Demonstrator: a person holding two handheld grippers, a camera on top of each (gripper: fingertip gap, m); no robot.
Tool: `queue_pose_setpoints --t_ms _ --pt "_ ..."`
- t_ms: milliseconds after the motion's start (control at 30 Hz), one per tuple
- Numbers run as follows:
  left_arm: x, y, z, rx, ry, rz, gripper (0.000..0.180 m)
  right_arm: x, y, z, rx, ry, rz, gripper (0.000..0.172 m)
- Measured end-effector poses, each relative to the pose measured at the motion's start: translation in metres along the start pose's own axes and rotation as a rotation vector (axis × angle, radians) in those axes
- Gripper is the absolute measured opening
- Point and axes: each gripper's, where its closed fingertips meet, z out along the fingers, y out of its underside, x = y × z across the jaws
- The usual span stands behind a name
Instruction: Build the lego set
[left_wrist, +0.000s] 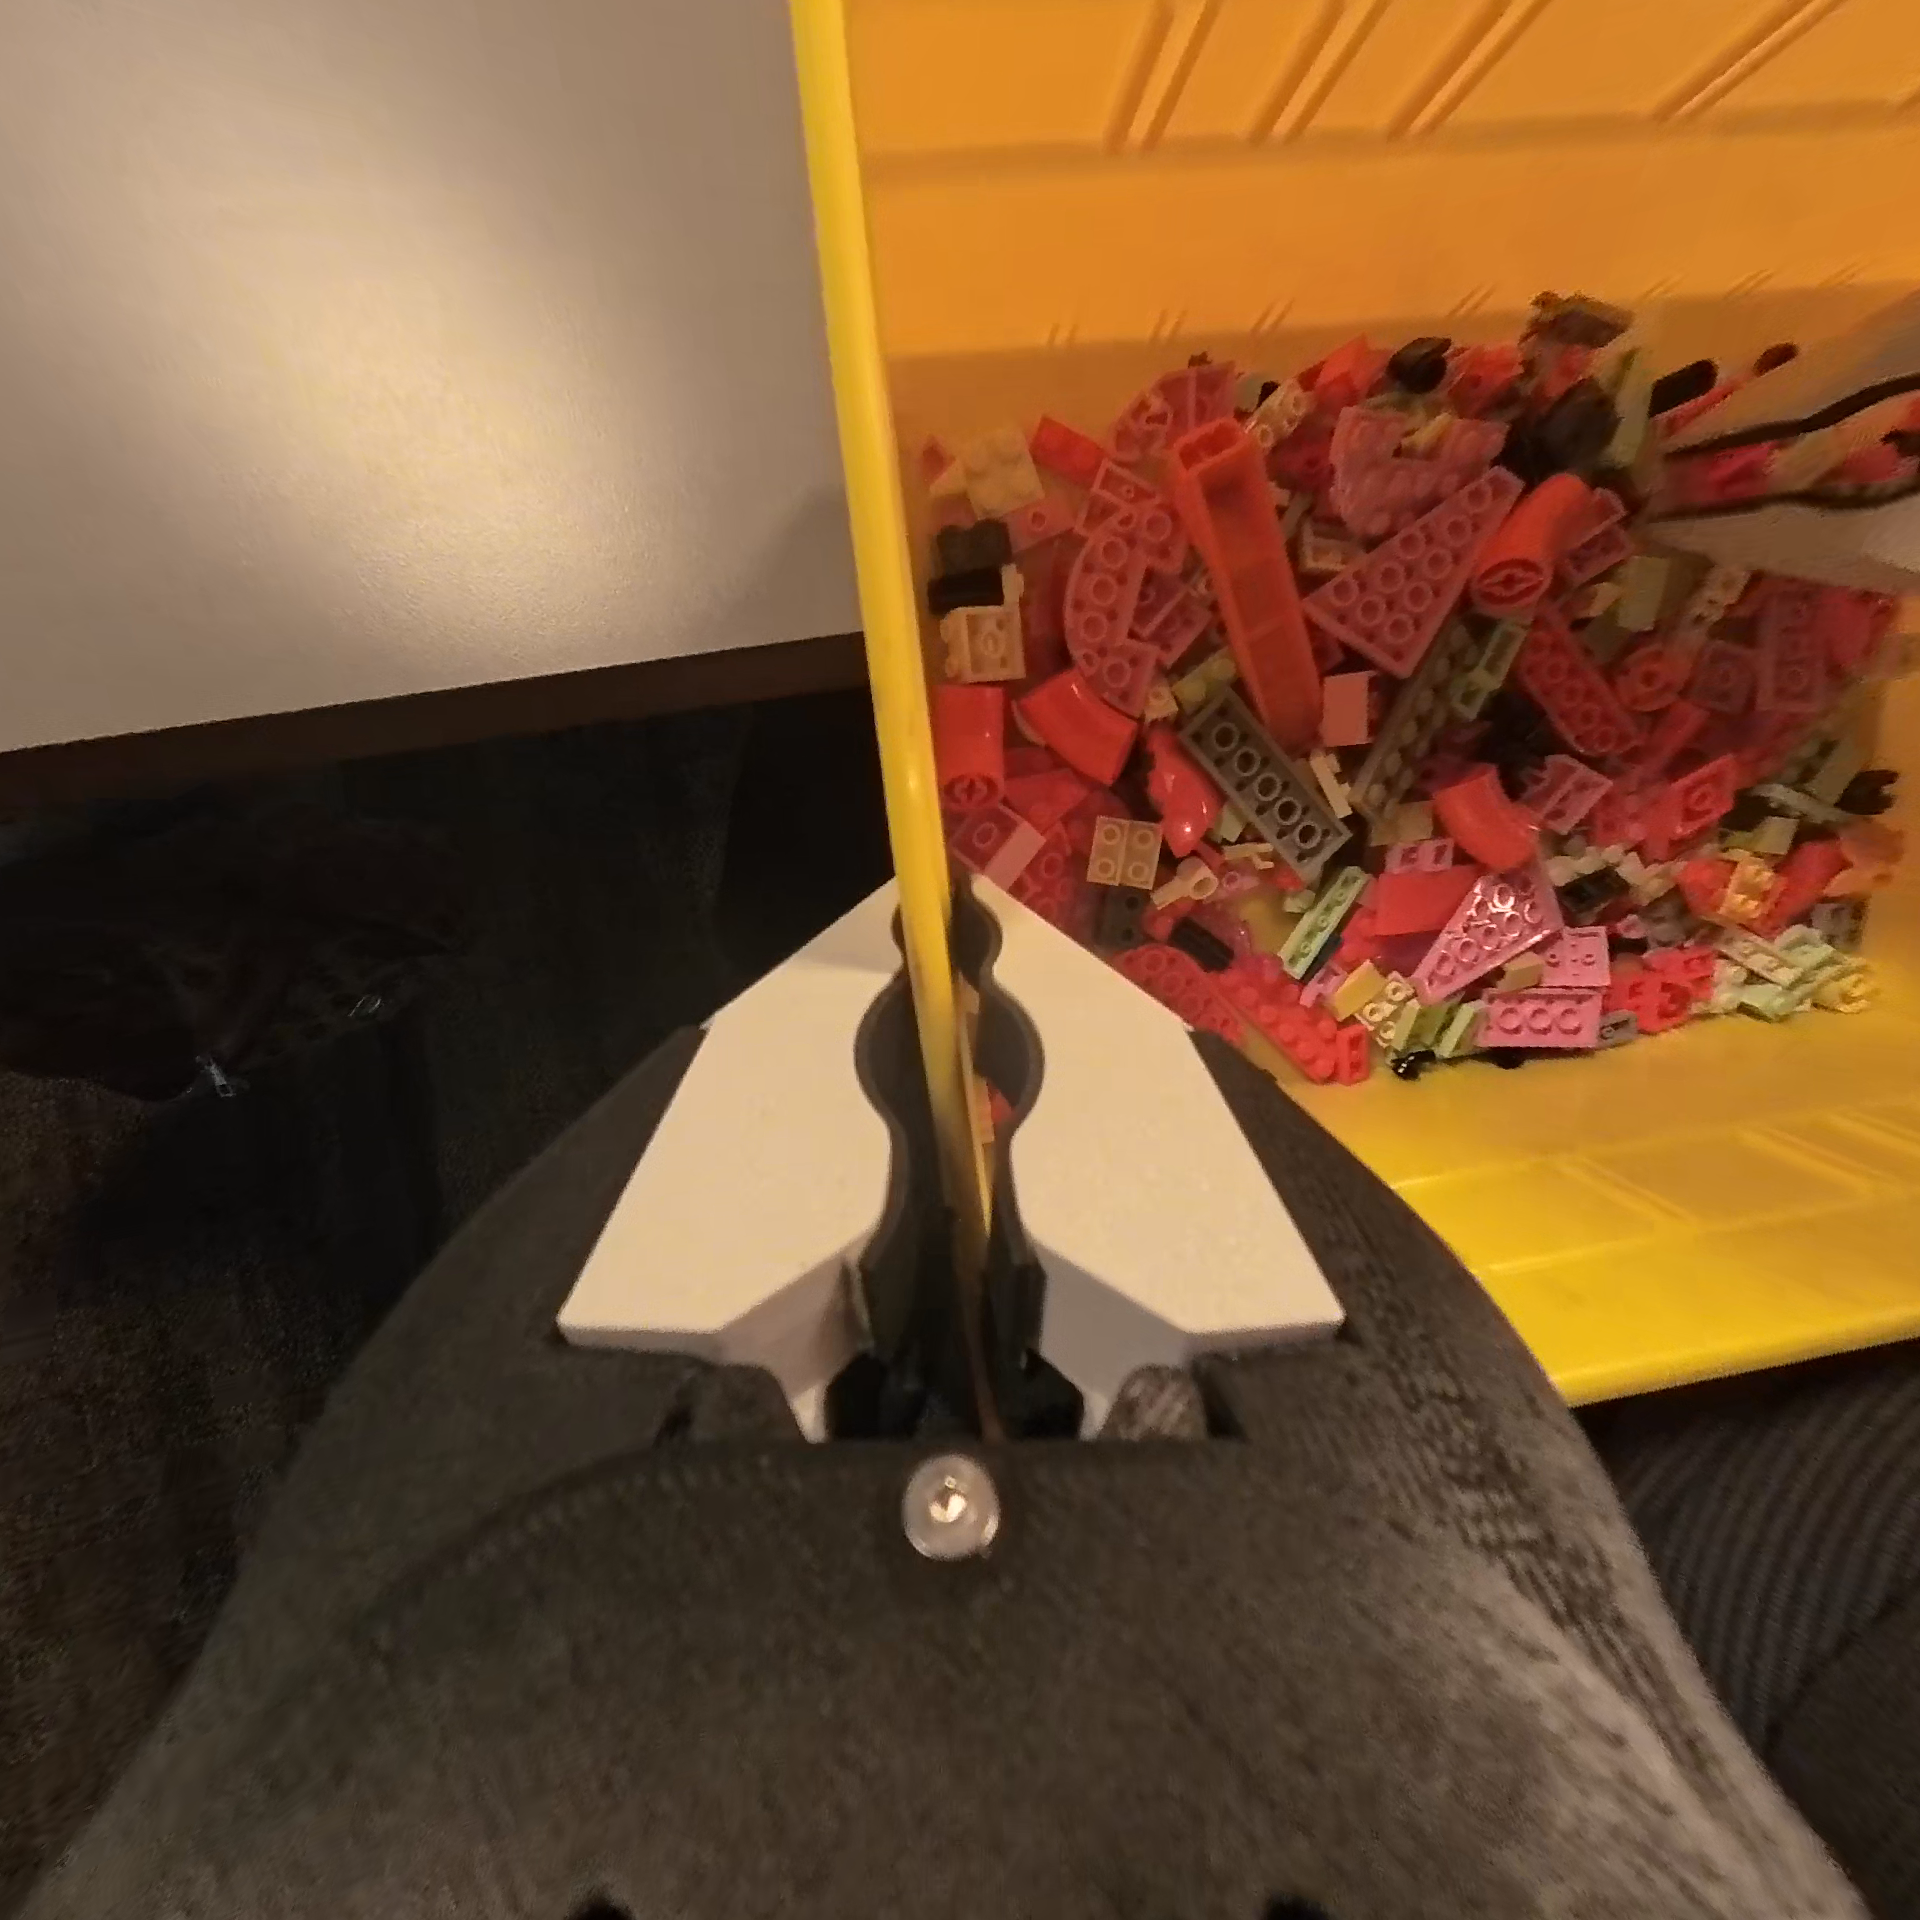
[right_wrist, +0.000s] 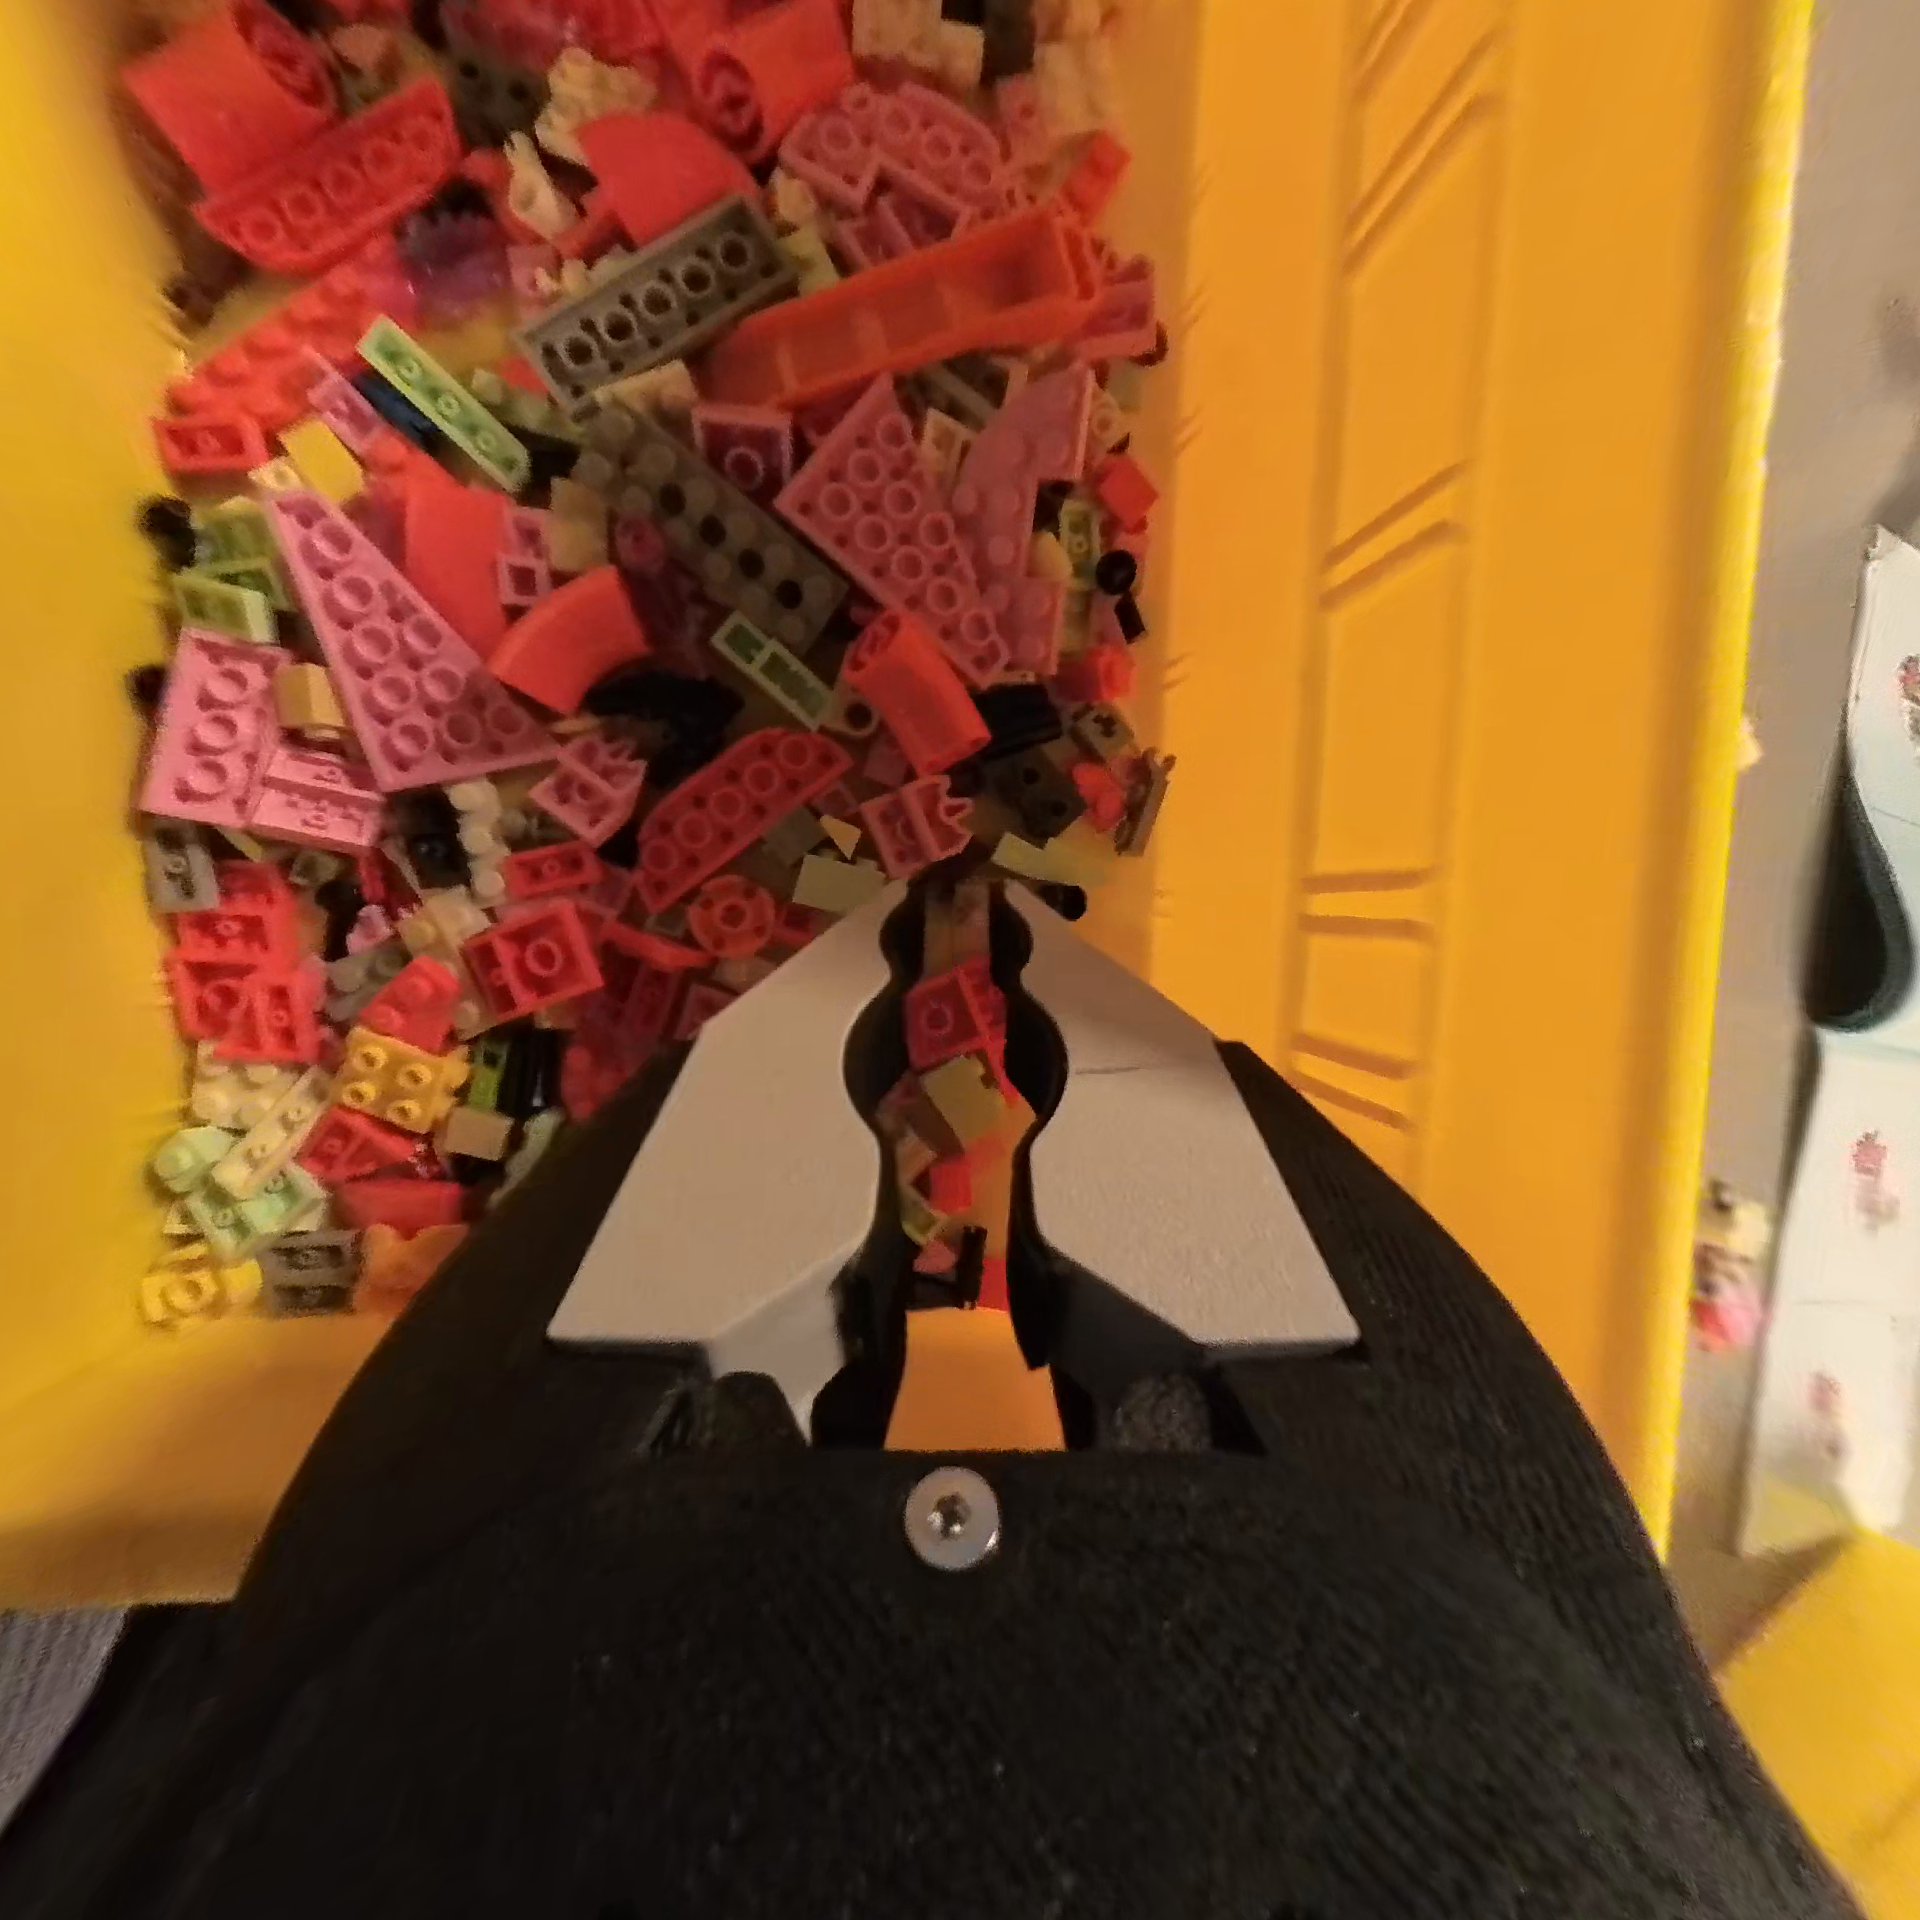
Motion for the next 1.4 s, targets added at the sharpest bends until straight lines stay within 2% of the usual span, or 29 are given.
queue_pose_setpoints --t_ms 133,367,467,500,533,600,767,867,900,1000,1100,1233,1400 --pt "0.001 0.005 -0.003 -0.016 0.007 -0.019 0.001 -0.022 -0.009 -0.016 0.094 -0.189 0.084 0.024" --pt "0.002 0.005 -0.004 -0.027 0.007 -0.012 0.001 -0.075 0.006 -0.017 0.023 -0.382 -0.149 0.027" --pt "0.002 0.004 -0.003 -0.032 0.005 -0.008 0.001 -0.081 0.006 -0.012 -0.004 -0.383 -0.206 0.028" --pt "0.002 0.004 -0.003 -0.032 0.007 -0.008 0.001 -0.079 0.005 -0.012 -0.006 -0.374 -0.212 0.024" --pt "0.002 0.004 -0.003 -0.032 0.009 -0.008 0.001 -0.074 0.003 -0.013 -0.003 -0.357 -0.218 0.011" --pt "0.002 0.003 -0.004 -0.030 0.008 -0.007 0.001 -0.062 -0.002 -0.014 0.006 -0.319 -0.199 0.008" --pt "0.002 0.003 -0.002 -0.029 0.007 -0.009 0.001 -0.016 -0.004 -0.011 -0.014 -0.107 -0.154 0.006" --pt "0.000 0.003 -0.002 -0.030 0.007 -0.012 0.001 -0.003 -0.005 -0.009 -0.013 -0.033 -0.125 0.006" --pt "0.000 0.003 -0.002 -0.031 0.007 -0.013 0.001 -0.003 -0.005 -0.009 -0.009 -0.035 -0.120 0.007" --pt "-0.001 0.005 -0.001 -0.034 0.008 -0.016 0.001 -0.016 -0.007 -0.012 0.010 -0.113 -0.118 0.028" --pt "-0.001 0.006 -0.001 -0.039 0.008 -0.018 0.001 -0.040 -0.012 -0.017 0.057 -0.236 -0.151 0.027" --pt "-0.002 0.007 -0.001 -0.046 0.008 -0.017 0.001 -0.077 -0.006 -0.017 0.037 -0.405 -0.237 0.017" --pt "-0.003 0.007 0.000 -0.049 0.008 -0.017 0.001 -0.085 0.001 0.000 -0.026 -0.391 -0.306 0.017"
